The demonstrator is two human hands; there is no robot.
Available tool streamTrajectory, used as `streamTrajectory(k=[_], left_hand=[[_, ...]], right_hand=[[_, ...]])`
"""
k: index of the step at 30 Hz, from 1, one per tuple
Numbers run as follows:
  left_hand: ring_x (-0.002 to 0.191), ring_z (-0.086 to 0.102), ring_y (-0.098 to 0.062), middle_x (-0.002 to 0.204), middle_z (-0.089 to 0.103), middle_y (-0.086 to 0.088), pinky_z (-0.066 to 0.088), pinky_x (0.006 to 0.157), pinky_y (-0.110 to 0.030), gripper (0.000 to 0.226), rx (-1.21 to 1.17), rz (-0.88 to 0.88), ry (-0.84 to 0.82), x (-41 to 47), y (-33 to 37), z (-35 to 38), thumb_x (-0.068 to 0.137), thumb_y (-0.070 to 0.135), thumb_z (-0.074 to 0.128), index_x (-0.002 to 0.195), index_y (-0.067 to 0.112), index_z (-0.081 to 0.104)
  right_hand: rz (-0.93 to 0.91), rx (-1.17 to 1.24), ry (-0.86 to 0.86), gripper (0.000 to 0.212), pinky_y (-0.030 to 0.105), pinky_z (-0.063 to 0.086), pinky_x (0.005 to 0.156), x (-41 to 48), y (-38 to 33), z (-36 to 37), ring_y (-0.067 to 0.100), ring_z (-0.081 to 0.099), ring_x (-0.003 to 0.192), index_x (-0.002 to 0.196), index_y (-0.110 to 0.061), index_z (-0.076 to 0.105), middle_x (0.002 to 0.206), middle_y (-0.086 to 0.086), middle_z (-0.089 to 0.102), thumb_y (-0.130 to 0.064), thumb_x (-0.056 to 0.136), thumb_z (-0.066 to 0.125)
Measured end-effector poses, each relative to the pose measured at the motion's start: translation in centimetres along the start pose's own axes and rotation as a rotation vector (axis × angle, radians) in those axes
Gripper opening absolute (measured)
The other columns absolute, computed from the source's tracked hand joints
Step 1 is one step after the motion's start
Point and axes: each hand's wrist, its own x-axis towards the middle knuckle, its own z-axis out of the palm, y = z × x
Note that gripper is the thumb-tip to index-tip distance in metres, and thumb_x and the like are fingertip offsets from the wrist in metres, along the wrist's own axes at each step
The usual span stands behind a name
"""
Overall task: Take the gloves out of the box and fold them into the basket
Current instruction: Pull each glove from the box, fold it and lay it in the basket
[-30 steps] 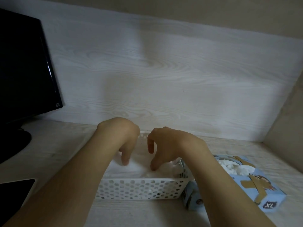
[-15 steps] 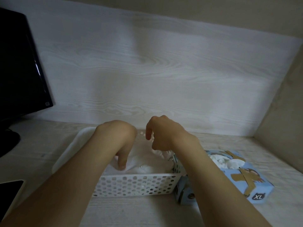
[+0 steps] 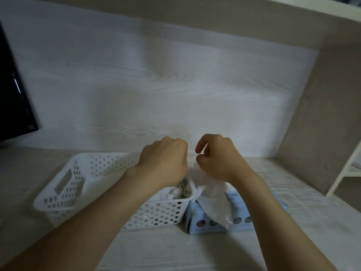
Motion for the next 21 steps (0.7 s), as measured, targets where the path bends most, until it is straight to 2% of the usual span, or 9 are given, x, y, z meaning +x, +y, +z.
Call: streamTrajectory(k=[2,4,7,10,14,16,18,20,21], left_hand=[[0.096,0.061,-0.025,0.11,0.059,0.001,0.053,0.079,-0.04,0.018,-0.075,0.044,-0.008,-0.5,1.2,0.2,0.097,0.019,0.051,0.109,0.026,0.063],[0.103,0.058,-0.022,0.116,0.054,0.003,0.052,0.085,-0.041,0.024,-0.122,0.103,-0.055,-1.0,2.1,0.5,0.098,0.018,0.05,0.117,0.026,0.062],[0.111,0.054,-0.022,0.121,0.051,0.001,0.053,0.091,-0.043,0.026,-0.121,0.143,-0.078,-1.4,2.8,1.4,0.1,0.019,0.047,0.121,0.022,0.062],[0.117,0.05,-0.021,0.122,0.054,0.0,0.049,0.095,-0.036,0.028,-0.136,0.138,-0.086,-1.5,3.1,2.1,0.099,0.014,0.048,0.122,0.019,0.062],[0.122,0.047,-0.019,0.127,0.057,-0.002,0.046,0.096,-0.031,0.04,-0.204,0.108,-0.076,-1.5,2.9,2.4,0.095,0.001,0.048,0.13,0.017,0.059],[0.121,0.048,-0.019,0.129,0.056,-0.003,0.044,0.093,-0.028,0.044,-0.207,0.11,-0.067,-1.5,2.8,2.6,0.094,-0.002,0.047,0.133,0.016,0.056],[0.119,0.048,-0.018,0.128,0.056,-0.002,0.039,0.087,-0.025,0.043,-0.214,0.118,-0.047,-1.5,2.7,2.9,0.095,-0.001,0.05,0.134,0.017,0.055],[0.115,0.051,-0.019,0.123,0.058,-0.001,0.037,0.081,-0.024,0.036,-0.221,0.12,-0.013,-1.5,2.8,3.1,0.097,0.005,0.055,0.131,0.017,0.057],[0.11,0.053,-0.019,0.118,0.06,0.0,0.037,0.078,-0.026,0.032,-0.218,0.116,0.007,-1.6,2.9,3.1,0.097,0.006,0.055,0.127,0.018,0.058]], right_hand=[[0.016,0.092,0.038,0.016,0.021,0.048,0.054,-0.9,1.0,-0.1,0.01,0.063,0.061,0.094,-0.022,0.067,0.066,-0.003,0.068,-0.01,0.086,0.062],[0.025,0.211,0.025,0.017,0.019,0.045,0.052,-1.9,2.0,-0.2,0.009,0.057,0.053,0.092,-0.021,0.069,0.06,0.0,0.066,-0.008,0.09,0.058],[-0.008,0.427,-0.056,0.021,0.04,0.053,0.069,-3.0,3.4,-0.4,0.022,0.064,0.069,0.095,-0.016,0.072,0.08,0.013,0.072,-0.006,0.093,0.054],[-0.049,0.544,-0.168,0.018,0.041,0.057,0.081,-4.0,4.6,-0.9,0.032,0.068,0.091,0.106,-0.014,0.068,0.098,0.015,0.073,-0.02,0.09,0.072],[-0.086,0.423,-0.243,0.058,0.039,0.057,0.078,-4.6,5.2,-1.7,0.019,0.066,0.088,0.105,-0.018,0.062,0.104,0.005,0.07,-0.026,0.064,0.102],[-0.095,0.375,-0.305,0.053,0.038,0.058,0.08,-4.7,5.2,-1.8,0.013,0.067,0.085,0.101,-0.019,0.069,0.099,0.0,0.072,-0.025,0.061,0.104],[-0.142,0.332,-0.27,0.034,0.034,0.061,0.081,-4.4,5.5,-1.4,0.012,0.072,0.089,0.098,-0.022,0.078,0.098,-0.005,0.075,-0.018,0.071,0.098],[-0.163,0.346,-0.182,0.018,0.03,0.06,0.077,-4.1,5.7,-0.9,0.012,0.074,0.085,0.094,-0.02,0.083,0.095,-0.003,0.078,-0.004,0.085,0.083],[-0.152,0.366,-0.134,0.02,0.029,0.059,0.074,-4.1,5.7,-0.7,0.014,0.074,0.082,0.093,-0.018,0.084,0.091,-0.002,0.079,0.0,0.089,0.075]])
